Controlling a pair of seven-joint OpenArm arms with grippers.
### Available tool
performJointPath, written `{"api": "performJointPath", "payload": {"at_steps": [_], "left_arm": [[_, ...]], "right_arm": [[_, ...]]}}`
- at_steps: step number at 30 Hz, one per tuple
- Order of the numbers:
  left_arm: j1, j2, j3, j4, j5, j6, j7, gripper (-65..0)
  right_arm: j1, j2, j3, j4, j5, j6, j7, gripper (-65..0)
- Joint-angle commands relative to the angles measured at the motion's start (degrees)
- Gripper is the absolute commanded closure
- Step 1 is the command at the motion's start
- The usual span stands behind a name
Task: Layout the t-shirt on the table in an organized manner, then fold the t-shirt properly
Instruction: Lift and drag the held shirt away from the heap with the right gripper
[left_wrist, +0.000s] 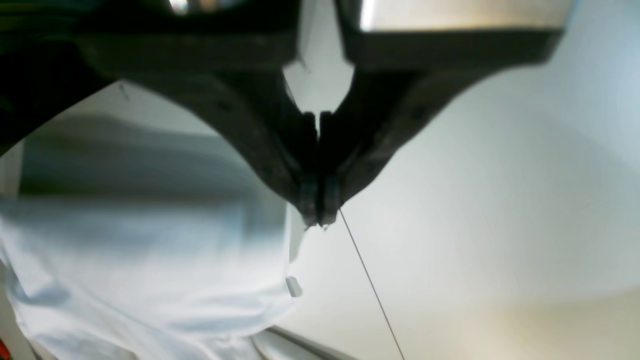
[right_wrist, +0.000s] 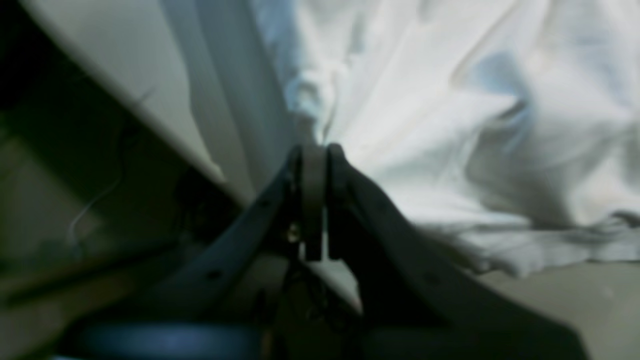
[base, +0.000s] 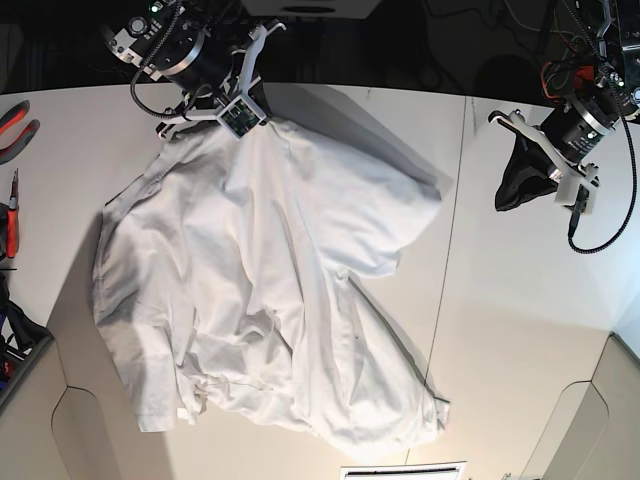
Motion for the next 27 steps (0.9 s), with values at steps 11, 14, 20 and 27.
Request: {"api": "performJointPath", "payload": {"at_steps": [11, 14, 20, 27], "left_arm": [[-0.7, -0.7, -0.3, 0.7, -1.0, -0.3, -1.2, 0.0], [-0.7, -0.7, -0.3, 0.7, -1.0, -0.3, -1.2, 0.0], [-0.8, -0.7, -0.3, 0.7, -1.1, -0.3, -1.2, -10.5], [-0.8, -0.7, -0.3, 0.7, -1.5, -0.3, -1.3, -10.6]], "right_arm": [[-1.1, 2.2, 0.0, 1.3, 0.4, 1.6, 1.0, -28.4], [-1.1, 2.2, 0.0, 3.8, -0.3, 1.4, 1.0, -28.2], [0.8, 1.6, 0.0, 13.6, -0.9, -2.7, 1.0, -28.2], [4.6, -3.7, 0.0, 10.7, -0.9, -11.1, 1.0, -24.9]]}}
